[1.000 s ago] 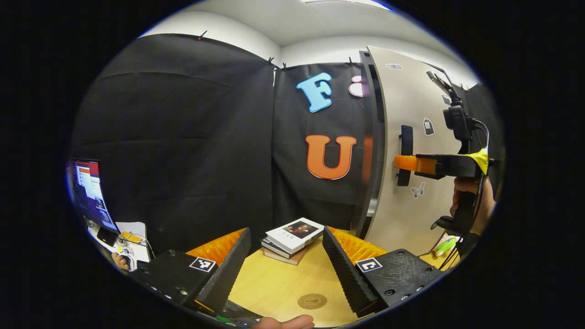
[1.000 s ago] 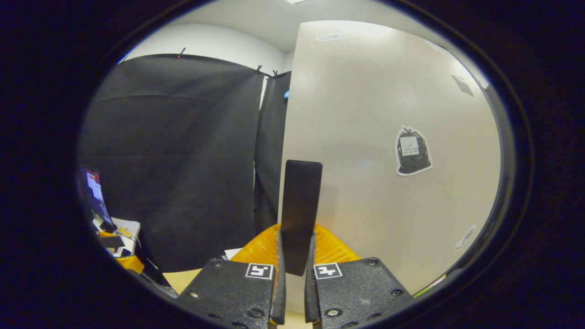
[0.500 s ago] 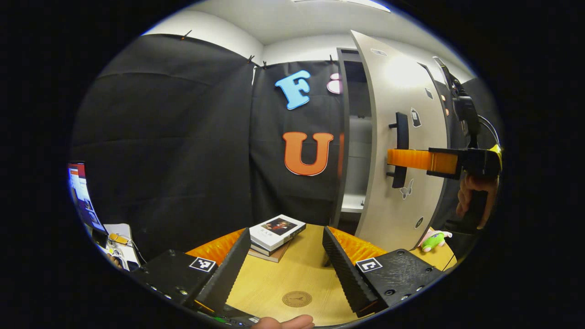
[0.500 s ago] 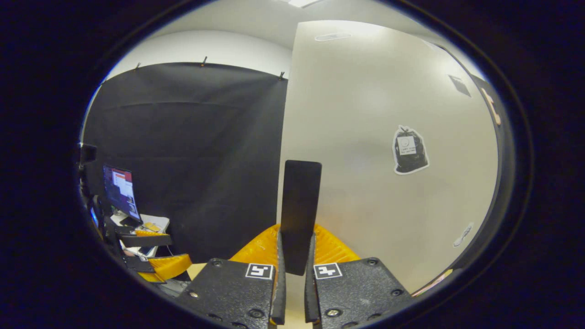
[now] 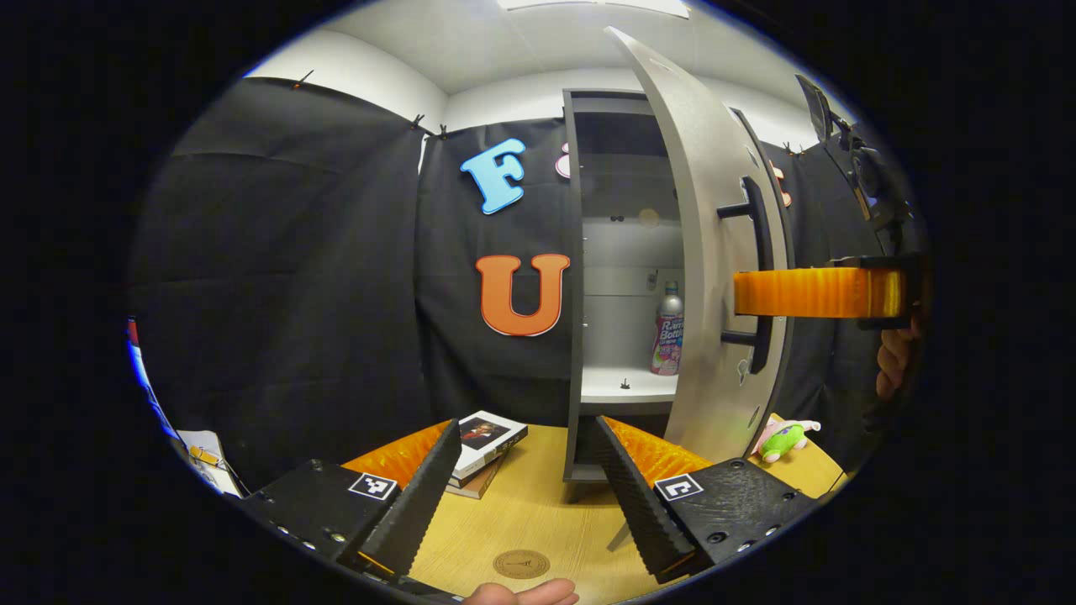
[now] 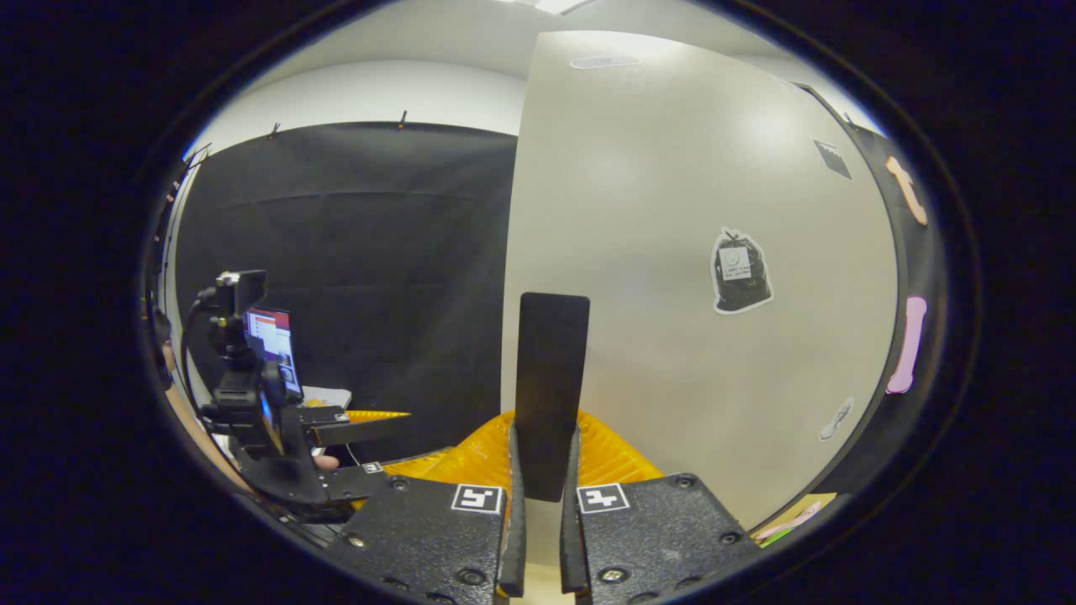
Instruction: Open the cabinet door with the right hand, grasp the bottle in the cabinet with the left hand and place it on the coaster, then close the cabinet door with the right hand.
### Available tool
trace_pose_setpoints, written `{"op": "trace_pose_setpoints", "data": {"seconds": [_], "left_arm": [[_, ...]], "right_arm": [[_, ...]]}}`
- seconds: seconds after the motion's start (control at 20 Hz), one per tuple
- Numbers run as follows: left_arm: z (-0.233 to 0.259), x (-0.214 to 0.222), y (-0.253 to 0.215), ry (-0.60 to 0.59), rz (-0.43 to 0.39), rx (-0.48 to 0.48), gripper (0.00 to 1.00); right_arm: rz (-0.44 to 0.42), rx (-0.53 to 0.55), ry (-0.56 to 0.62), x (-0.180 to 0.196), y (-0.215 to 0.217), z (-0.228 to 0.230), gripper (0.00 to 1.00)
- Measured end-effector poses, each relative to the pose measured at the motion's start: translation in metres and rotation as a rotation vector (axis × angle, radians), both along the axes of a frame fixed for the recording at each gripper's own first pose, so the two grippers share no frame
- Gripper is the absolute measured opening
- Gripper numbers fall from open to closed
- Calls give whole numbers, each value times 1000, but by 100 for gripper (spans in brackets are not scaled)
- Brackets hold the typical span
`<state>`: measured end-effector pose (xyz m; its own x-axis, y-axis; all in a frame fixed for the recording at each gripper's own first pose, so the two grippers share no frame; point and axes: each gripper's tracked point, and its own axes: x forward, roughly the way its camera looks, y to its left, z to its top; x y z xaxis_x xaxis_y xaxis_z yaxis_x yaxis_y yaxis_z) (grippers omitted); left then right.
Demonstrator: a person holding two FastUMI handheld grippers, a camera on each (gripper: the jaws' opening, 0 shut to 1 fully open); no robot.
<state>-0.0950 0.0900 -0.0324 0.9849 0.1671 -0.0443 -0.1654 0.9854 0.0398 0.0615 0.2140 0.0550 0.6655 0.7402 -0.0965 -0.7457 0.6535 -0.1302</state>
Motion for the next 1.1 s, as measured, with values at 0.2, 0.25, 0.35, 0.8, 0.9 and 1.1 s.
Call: {"op": "trace_pose_setpoints", "data": {"seconds": [0.2, 0.25, 0.35, 0.8, 0.9, 1.1], "left_arm": [[-4, 21, -13, 2, -41, 19, 95], [-4, 26, -17, 2, -51, 24, 95], [-2, 38, -24, 1, -78, 36, 95], [-11, 121, -95, 12, -235, 78, 95], [-14, 145, -118, 15, -273, 89, 96], [-4, 193, -146, -10, -283, 131, 97]], "right_arm": [[9, -14, 22, 0, -4, -2, 19], [7, -13, 33, -1, -3, -3, 19], [-3, -19, 44, 0, -4, -4, 19], [-152, 28, 77, 2, -10, -4, 19], [-206, 30, 70, 4, -16, -5, 19], [-328, 62, 58, 0, -28, -3, 20]]}}
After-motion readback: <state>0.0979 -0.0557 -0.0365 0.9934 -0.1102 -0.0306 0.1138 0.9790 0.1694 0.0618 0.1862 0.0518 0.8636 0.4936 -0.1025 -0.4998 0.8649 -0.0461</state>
